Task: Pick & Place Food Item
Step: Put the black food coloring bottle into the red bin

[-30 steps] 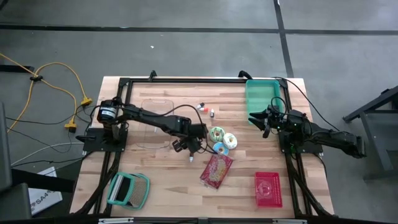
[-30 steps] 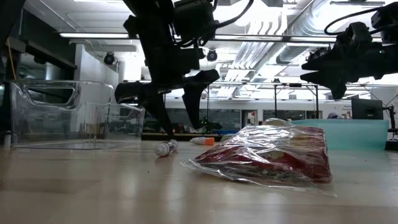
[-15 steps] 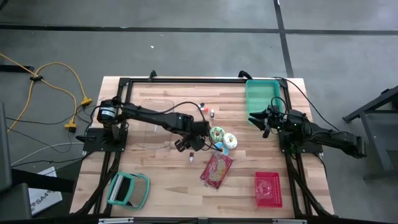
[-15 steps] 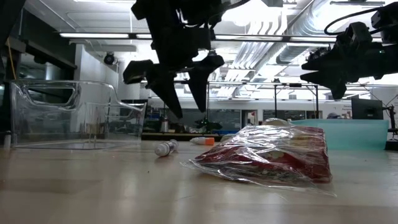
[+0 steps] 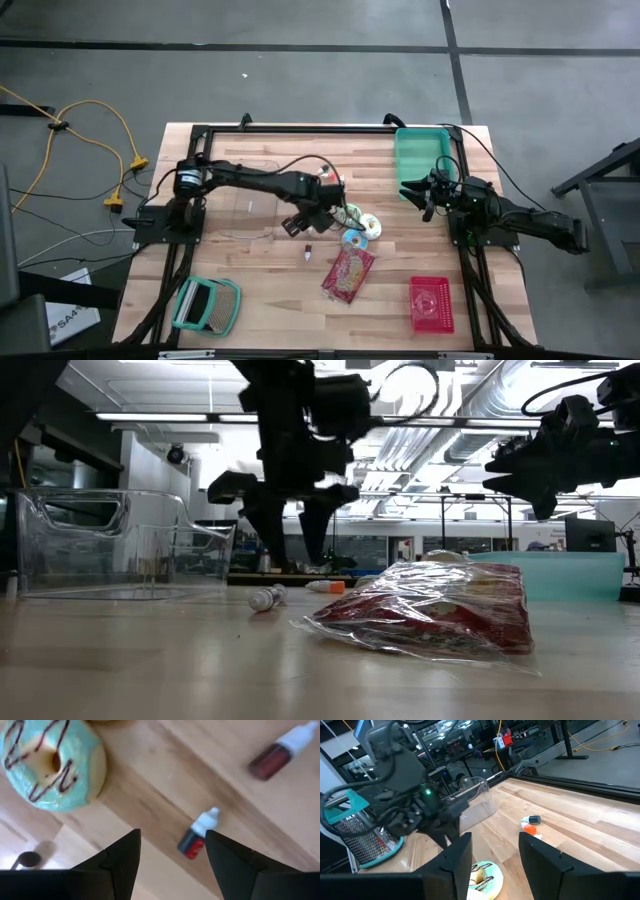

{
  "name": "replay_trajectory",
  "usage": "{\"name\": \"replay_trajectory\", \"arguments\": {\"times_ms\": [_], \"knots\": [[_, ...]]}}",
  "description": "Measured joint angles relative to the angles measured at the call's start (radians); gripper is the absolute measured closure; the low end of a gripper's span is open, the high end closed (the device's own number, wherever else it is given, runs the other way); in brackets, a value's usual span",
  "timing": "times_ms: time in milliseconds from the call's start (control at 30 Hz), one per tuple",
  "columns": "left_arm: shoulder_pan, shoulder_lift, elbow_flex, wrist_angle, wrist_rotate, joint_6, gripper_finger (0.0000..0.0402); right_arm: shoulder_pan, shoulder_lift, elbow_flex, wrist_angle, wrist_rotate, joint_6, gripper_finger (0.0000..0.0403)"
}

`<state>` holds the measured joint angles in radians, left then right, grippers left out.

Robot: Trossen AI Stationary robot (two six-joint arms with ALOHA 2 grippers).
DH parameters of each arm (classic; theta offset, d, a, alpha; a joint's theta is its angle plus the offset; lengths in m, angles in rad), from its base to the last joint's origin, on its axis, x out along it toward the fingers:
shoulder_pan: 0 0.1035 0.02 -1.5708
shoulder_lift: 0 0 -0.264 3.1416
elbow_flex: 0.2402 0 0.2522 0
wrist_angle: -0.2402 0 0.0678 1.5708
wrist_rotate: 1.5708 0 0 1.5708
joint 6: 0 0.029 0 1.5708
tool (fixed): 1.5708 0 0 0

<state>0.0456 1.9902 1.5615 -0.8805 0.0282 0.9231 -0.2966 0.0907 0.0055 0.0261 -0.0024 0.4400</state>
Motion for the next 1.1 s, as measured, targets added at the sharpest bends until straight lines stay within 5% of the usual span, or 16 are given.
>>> {"name": "replay_trajectory", "arguments": {"times_ms": [1100], "knots": [[-0.052, 0.103, 0.036, -0.076, -0.045, 0.101, 0.0191, 0.000, 0.000, 0.000, 0.000, 0.000, 0.000, 0.0252]]}}
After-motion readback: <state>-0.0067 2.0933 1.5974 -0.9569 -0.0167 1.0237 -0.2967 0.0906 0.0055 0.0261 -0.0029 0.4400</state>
